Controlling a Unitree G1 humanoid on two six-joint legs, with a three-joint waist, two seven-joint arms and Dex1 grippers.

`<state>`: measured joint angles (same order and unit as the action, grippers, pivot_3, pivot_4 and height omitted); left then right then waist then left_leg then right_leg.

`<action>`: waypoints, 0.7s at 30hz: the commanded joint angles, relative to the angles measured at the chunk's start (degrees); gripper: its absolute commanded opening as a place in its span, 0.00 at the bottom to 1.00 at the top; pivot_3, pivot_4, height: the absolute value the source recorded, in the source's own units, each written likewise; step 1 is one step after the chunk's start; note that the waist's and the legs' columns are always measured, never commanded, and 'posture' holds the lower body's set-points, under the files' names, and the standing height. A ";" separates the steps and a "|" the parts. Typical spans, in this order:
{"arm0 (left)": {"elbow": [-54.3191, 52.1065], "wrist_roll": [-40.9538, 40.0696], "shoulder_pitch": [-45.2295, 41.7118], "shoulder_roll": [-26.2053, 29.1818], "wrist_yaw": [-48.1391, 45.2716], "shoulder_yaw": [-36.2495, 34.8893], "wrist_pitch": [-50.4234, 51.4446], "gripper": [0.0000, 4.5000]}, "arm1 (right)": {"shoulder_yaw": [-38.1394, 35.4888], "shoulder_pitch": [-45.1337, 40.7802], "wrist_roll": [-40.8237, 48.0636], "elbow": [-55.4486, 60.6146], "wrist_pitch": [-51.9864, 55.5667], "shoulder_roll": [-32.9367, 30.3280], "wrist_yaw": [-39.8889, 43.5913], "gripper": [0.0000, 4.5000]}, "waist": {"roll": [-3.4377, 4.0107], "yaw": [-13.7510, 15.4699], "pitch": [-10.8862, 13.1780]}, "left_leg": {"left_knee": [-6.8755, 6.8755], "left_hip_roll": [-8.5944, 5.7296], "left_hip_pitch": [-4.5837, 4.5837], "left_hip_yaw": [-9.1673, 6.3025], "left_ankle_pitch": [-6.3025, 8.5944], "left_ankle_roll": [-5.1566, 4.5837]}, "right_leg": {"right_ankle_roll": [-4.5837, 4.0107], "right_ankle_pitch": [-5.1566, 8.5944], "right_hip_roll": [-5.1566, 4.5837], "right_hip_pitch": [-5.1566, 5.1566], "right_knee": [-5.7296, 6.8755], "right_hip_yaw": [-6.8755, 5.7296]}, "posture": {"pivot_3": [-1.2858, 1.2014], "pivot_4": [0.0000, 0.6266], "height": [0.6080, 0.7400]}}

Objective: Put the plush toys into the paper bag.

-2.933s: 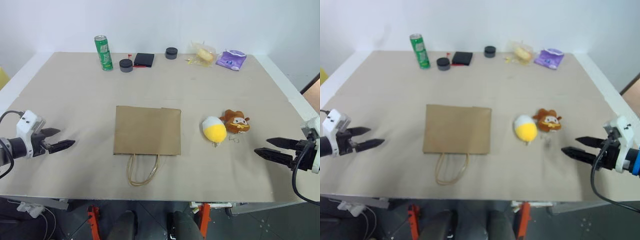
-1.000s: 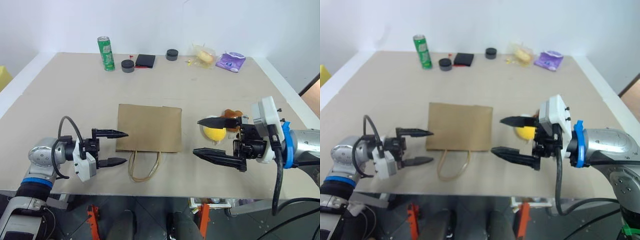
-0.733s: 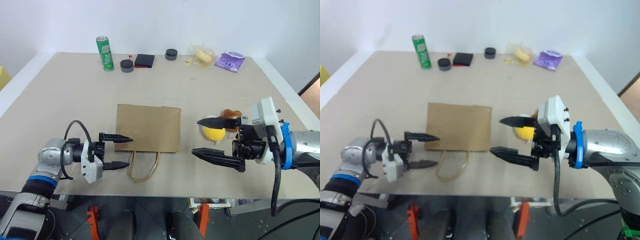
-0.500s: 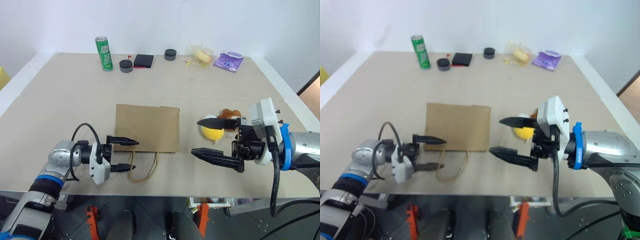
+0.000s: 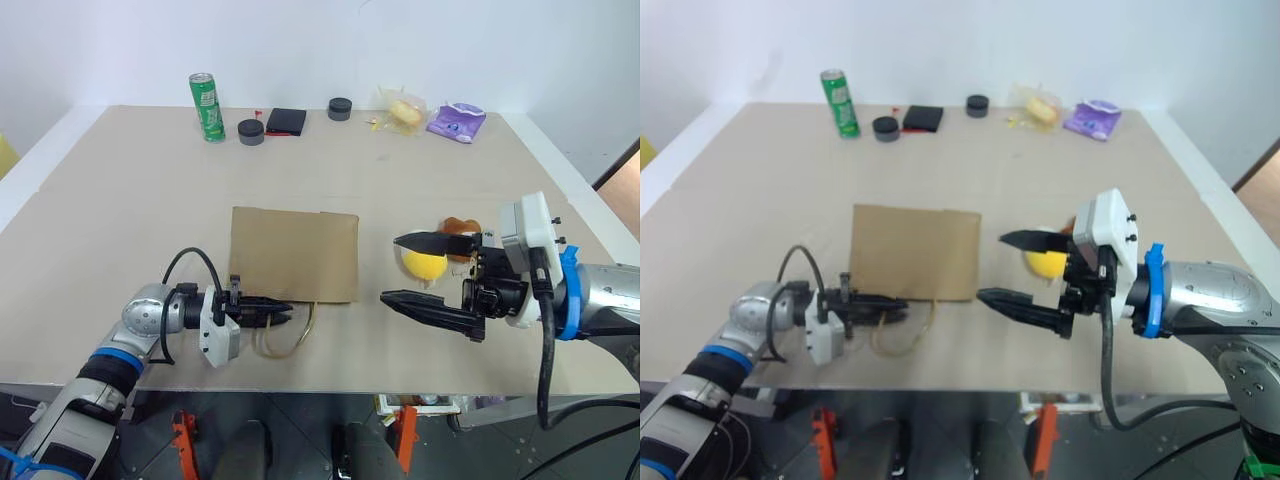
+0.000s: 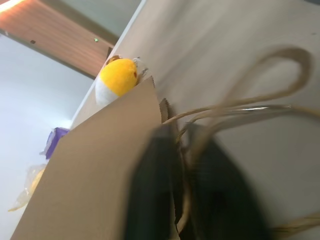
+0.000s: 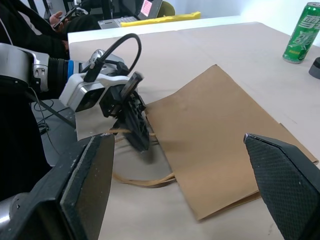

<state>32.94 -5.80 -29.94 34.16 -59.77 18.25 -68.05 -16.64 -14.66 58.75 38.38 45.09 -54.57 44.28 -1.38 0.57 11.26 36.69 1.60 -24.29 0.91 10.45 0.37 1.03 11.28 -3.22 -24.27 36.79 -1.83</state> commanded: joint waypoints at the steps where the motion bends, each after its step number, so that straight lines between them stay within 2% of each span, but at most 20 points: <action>1: -3.50 -3.88 -0.92 -0.96 1.72 -1.00 5.68 0.00 | -1.24 1.11 0.30 1.64 -0.89 1.14 -2.02 1.00 | -0.01 -0.01 -0.01 | 0.00 0.00 -0.01 0.00 0.00 0.00 | 0.00 0.00 0.00 0.00 0.00 0.00 | 0.52 0.24 1.00; 3: -5.64 -5.70 -0.97 -1.59 2.42 -1.91 10.20 0.00 | -0.86 2.39 -0.04 1.94 -0.94 2.24 -3.54 1.00 | -0.02 -0.01 -0.01 | 0.00 -0.01 -0.02 0.00 0.00 0.00 | 0.00 0.00 0.00 0.00 -0.01 0.02 | 0.52 0.24 1.00; 4: -7.05 -6.53 -1.09 -2.00 2.98 -2.51 12.71 0.00 | -0.46 3.21 -0.59 2.17 -1.12 3.15 -4.62 0.88 | -0.04 -0.01 -0.02 | 0.00 -0.01 -0.02 0.01 0.00 0.00 | 0.01 -0.01 0.00 0.00 -0.01 0.03 | 0.52 0.24 1.00; 5: -8.44 -7.14 -1.22 -2.34 3.43 -3.04 14.89 0.00 | 0.16 3.92 -1.12 2.35 -1.21 4.09 -5.72 0.83 | -0.04 -0.01 -0.02 | 0.00 -0.01 -0.02 0.00 0.00 0.00 | 0.03 -0.02 0.00 0.00 -0.01 0.02 | 0.52 0.24 1.00; 7: -11.16 -8.05 -1.53 -2.80 4.20 -3.94 18.63 0.00 | 2.16 5.13 -2.74 2.86 -1.69 6.64 -8.26 0.59 | -0.05 -0.02 -0.03 | 0.00 0.00 -0.02 -0.01 0.00 0.00 | 0.15 -0.09 0.04 -0.01 -0.01 0.03 | 0.52 0.24 1.00; 8: -12.65 -8.64 -1.71 -2.98 4.43 -4.37 20.09 0.00 | 3.62 5.36 -3.87 2.73 -1.94 8.53 -10.23 0.51 | -0.05 -0.03 -0.03 | 0.00 0.01 -0.01 -0.01 0.00 0.00 | 0.15 -0.09 0.05 -0.01 -0.01 0.03 | 0.52 0.24 1.00; 12: -18.27 -10.48 -2.11 -4.11 5.46 -6.24 26.37 0.00 | 10.14 5.51 -11.09 0.46 -4.51 15.70 -15.53 0.05 | -0.06 -0.08 -0.04 | 0.01 0.01 0.00 -0.03 0.00 0.00 | -0.01 -0.03 0.19 -0.02 -0.01 0.04 | 0.52 0.24 1.00; 13: -19.55 -10.68 -2.13 -4.31 5.60 -6.50 27.78 0.00 | 12.10 5.43 -13.34 -0.77 -5.36 17.59 -16.54 0.01 | -0.07 -0.10 -0.04 | 0.02 0.05 0.00 -0.03 0.00 0.00 | -0.03 -0.04 0.24 -0.03 -0.01 0.04 | 0.52 0.24 1.00; 21: -25.27 -11.97 -1.17 -6.23 6.64 -8.71 35.45 0.00 | 23.02 -0.86 -28.04 -17.74 -14.03 33.19 -21.10 0.01 | -0.14 -0.27 -0.09 | 0.00 0.15 0.04 0.00 0.00 0.00 | -0.14 -0.09 0.46 -0.05 -0.01 0.17 | 0.52 0.24 1.00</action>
<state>10.47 -16.54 -30.97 27.96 -53.99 11.21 -33.54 5.30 -14.34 33.25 22.68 33.98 -22.70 23.73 -1.53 0.30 11.17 36.69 1.74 -24.26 0.88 10.45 0.38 0.88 11.17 -2.74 -24.33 36.79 -1.65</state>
